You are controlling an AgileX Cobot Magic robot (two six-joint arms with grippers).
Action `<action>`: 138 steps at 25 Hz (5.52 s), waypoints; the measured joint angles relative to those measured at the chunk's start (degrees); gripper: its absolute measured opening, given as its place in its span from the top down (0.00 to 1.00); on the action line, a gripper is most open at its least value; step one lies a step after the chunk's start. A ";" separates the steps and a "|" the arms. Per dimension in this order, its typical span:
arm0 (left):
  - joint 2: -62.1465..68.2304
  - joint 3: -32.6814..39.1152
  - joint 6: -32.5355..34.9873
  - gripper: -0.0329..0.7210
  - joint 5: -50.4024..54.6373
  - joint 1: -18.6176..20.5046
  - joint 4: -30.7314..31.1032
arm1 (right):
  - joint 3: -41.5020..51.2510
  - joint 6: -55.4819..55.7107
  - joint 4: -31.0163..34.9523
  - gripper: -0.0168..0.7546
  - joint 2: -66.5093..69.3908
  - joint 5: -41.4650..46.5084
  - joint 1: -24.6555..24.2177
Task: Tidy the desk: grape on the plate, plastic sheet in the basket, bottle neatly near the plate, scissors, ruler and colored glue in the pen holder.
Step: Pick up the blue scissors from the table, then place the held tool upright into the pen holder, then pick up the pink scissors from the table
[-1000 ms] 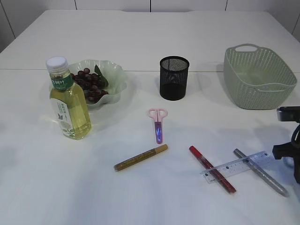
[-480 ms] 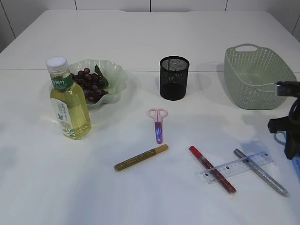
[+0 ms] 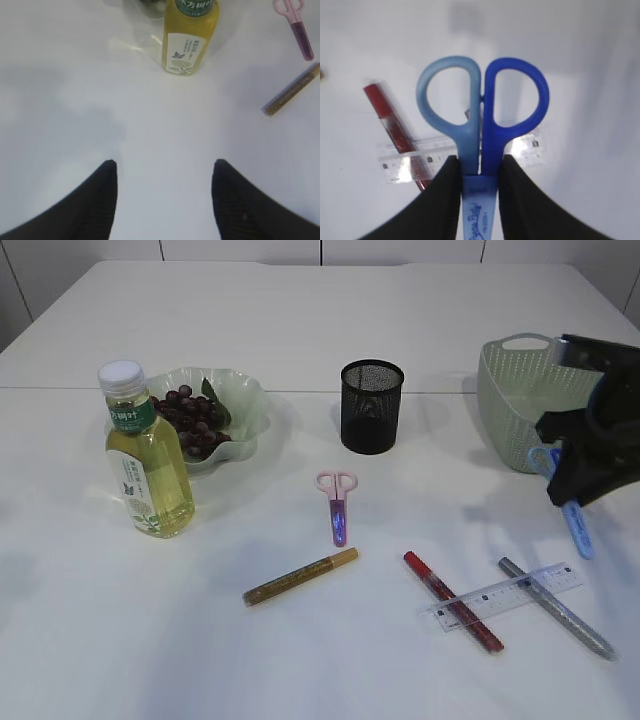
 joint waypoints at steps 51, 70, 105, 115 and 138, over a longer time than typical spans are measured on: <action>0.78 0.00 0.00 0.38 -1.57 0.00 3.40 | -28.01 -15.35 13.29 0.71 24.69 -54.89 16.48; 0.78 0.00 0.00 0.38 -1.57 0.00 3.51 | -28.11 -16.32 13.63 0.71 26.79 -56.19 18.60; 0.78 0.00 0.00 0.38 -0.29 0.00 4.14 | -28.11 -17.02 9.86 0.59 15.03 -33.55 18.60; 0.78 0.00 0.00 0.38 5.15 0.00 4.24 | -31.99 5.20 2.60 0.59 10.19 -0.19 18.60; 0.78 0.00 0.00 0.38 14.44 0.00 1.50 | -34.76 23.12 -2.73 0.44 9.49 9.69 20.49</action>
